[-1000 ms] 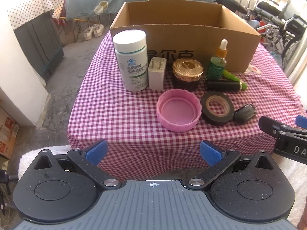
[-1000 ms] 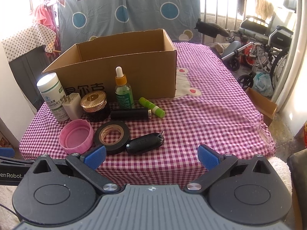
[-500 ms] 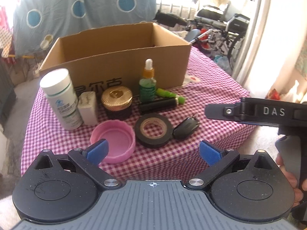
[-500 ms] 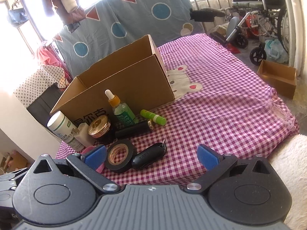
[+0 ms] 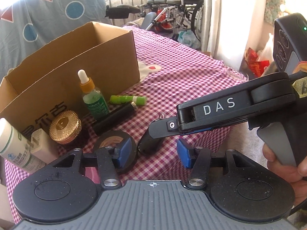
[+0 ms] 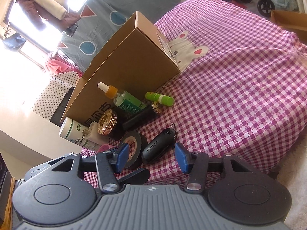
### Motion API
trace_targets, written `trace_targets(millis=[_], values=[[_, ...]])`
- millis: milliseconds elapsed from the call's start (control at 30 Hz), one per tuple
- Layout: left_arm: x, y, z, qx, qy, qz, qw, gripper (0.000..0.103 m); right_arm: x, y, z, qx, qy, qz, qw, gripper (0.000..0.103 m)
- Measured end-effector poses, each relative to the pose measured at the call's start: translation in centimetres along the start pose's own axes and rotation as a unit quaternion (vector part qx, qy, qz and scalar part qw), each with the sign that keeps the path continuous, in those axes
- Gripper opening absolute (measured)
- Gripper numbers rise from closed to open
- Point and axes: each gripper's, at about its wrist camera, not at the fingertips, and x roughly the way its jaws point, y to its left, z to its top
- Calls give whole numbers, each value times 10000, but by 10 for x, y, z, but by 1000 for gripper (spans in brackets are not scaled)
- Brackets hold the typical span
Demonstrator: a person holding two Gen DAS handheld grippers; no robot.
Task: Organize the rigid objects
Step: 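Move the right tool down toward the black car key fob, then close the right gripper around the black car key fob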
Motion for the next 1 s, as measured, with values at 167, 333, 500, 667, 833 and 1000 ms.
trace_targets(millis=[167, 333, 500, 667, 833, 1000], values=[[11, -5, 4, 110, 214, 40, 9997, 51, 10, -12, 6, 253, 204, 54, 9995, 37], [16, -8, 4, 105, 354, 64, 9993, 51, 14, -16, 9, 352, 247, 128, 9990, 32], [22, -3, 6, -126, 474, -71, 9988, 51, 19, -21, 14, 490, 249, 229, 9982, 32], [24, 4, 7, -401, 493, -307, 9975, 51, 22, -23, 17, 550, 264, 280, 9977, 32], [29, 9, 10, -634, 486, -499, 9956, 51, 22, -25, 18, 553, 327, 303, 9975, 32], [35, 10, 13, -672, 474, -589, 9949, 51, 26, -26, 23, 537, 367, 314, 9974, 32]])
